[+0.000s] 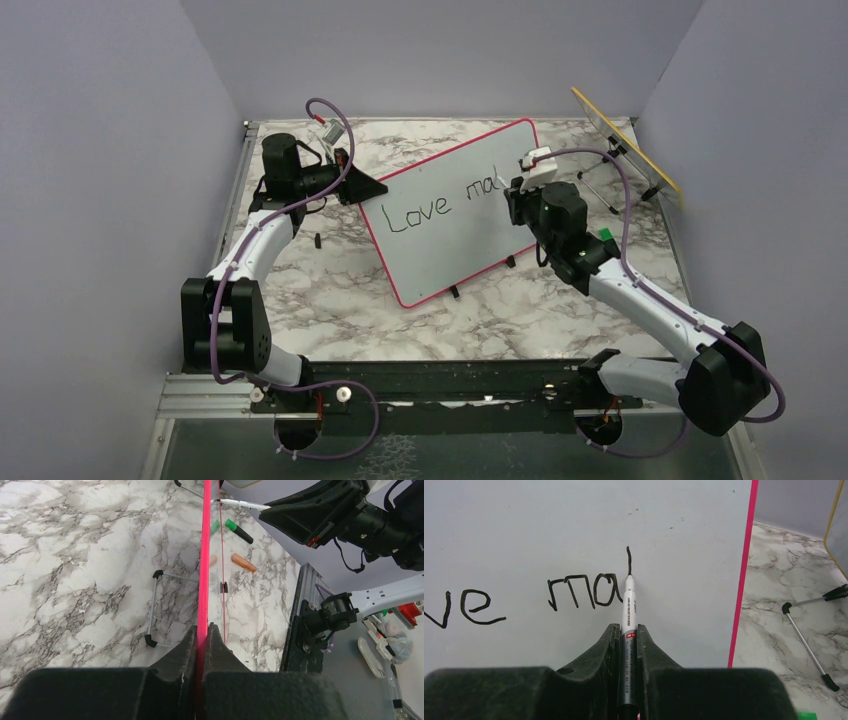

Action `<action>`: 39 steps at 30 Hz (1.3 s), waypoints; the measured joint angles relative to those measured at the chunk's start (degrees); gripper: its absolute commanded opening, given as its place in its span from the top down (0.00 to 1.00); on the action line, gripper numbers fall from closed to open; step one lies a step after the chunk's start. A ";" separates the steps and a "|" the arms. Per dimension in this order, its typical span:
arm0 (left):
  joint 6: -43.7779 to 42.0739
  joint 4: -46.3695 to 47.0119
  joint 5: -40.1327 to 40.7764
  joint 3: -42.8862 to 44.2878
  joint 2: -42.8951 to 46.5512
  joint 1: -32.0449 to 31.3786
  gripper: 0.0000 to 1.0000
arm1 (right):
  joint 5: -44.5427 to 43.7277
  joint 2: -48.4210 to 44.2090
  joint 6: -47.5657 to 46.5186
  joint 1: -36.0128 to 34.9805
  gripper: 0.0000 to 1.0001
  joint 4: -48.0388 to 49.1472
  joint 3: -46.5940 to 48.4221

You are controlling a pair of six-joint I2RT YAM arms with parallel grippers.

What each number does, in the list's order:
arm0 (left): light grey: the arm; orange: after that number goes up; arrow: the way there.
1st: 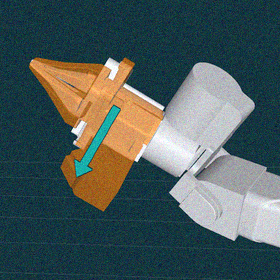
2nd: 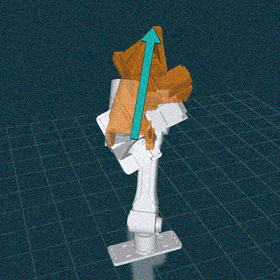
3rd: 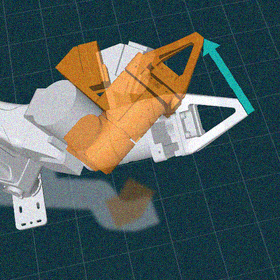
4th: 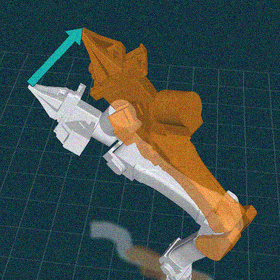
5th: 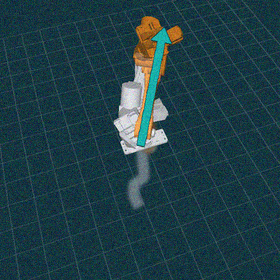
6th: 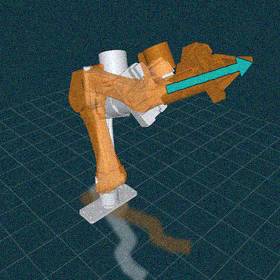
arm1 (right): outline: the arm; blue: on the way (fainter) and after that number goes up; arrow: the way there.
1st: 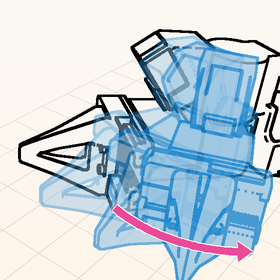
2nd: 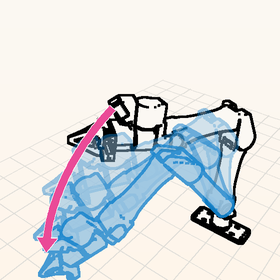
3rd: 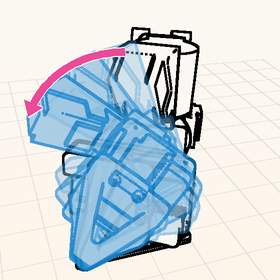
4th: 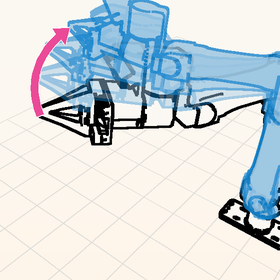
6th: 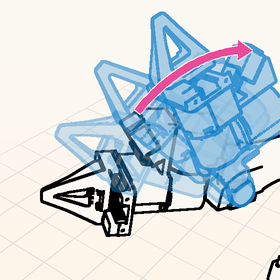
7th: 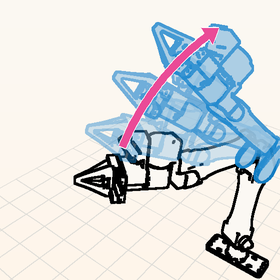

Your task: Write a sentence on the whiteboard

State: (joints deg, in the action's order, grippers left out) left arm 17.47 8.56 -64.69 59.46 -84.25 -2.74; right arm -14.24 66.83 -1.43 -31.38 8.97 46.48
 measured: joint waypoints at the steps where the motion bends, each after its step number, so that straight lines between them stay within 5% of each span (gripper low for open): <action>1: 0.00 0.00 0.00 0.00 0.00 0.00 1.00 | -0.02 -0.11 0.13 0.00 0.99 -0.44 -0.04; 39: -0.17 -0.17 0.00 0.07 0.00 0.00 1.00 | -2.01 -3.72 0.55 0.00 0.99 -2.38 -1.90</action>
State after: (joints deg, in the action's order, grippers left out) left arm 17.30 8.38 -64.69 59.53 -84.25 -2.74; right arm -16.25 63.11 -0.89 -31.38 6.59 44.58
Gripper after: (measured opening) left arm 0.028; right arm 0.168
